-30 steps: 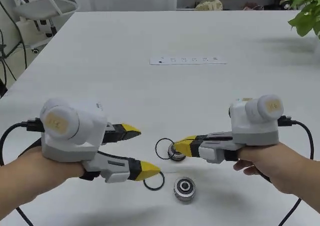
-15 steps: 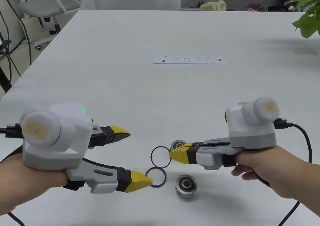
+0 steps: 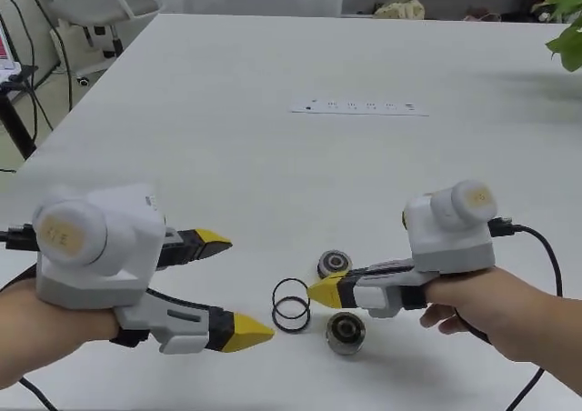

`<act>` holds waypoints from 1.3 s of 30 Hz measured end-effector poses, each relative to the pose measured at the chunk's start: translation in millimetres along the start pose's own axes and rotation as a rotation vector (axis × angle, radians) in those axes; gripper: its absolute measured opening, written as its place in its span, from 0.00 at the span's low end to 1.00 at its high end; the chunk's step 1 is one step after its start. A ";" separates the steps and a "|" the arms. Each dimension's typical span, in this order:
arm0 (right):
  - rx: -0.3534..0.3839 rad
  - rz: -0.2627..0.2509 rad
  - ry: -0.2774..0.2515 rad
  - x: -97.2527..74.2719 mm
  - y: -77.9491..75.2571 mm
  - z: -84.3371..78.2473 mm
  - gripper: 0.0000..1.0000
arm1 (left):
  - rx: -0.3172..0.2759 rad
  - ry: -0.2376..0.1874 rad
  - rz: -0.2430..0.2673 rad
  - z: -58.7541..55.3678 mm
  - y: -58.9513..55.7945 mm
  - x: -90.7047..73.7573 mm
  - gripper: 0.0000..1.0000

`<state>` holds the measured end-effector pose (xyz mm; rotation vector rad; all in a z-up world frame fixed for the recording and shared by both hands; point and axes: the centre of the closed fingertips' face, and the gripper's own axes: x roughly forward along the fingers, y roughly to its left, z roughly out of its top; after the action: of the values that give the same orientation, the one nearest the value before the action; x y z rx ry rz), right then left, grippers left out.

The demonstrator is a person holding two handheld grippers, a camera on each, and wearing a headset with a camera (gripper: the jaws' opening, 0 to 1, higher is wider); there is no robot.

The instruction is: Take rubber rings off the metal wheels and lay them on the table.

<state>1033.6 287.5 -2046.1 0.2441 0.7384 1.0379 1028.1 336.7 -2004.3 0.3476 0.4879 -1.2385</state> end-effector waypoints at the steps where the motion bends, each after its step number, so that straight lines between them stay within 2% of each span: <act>1: 0.001 0.000 0.004 0.7 -0.9 -1.6 0.00 | -0.001 0.001 0.002 -0.9 -0.3 -0.9 0.68; 11: 0.022 0.012 0.022 3.9 -0.3 -8.2 0.00 | -0.017 0.005 0.022 -6.3 -0.4 -8.0 0.68; 22: 0.006 -0.012 0.037 4.2 -5.9 -13.8 0.00 | -0.028 0.008 0.030 -8.2 -1.2 -12.4 0.68; 35: -0.072 -0.049 0.049 5.1 -10.0 -15.7 0.00 | -0.029 0.015 0.026 -8.8 -4.3 -12.8 0.68; 39: -0.083 -0.056 0.047 4.6 -11.7 -15.0 0.04 | -0.032 0.018 0.029 -10.4 -3.7 -12.8 0.68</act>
<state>1033.2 283.2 -2065.2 0.1276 0.7385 1.0214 1019.7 351.2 -2006.3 0.3376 0.5156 -1.1992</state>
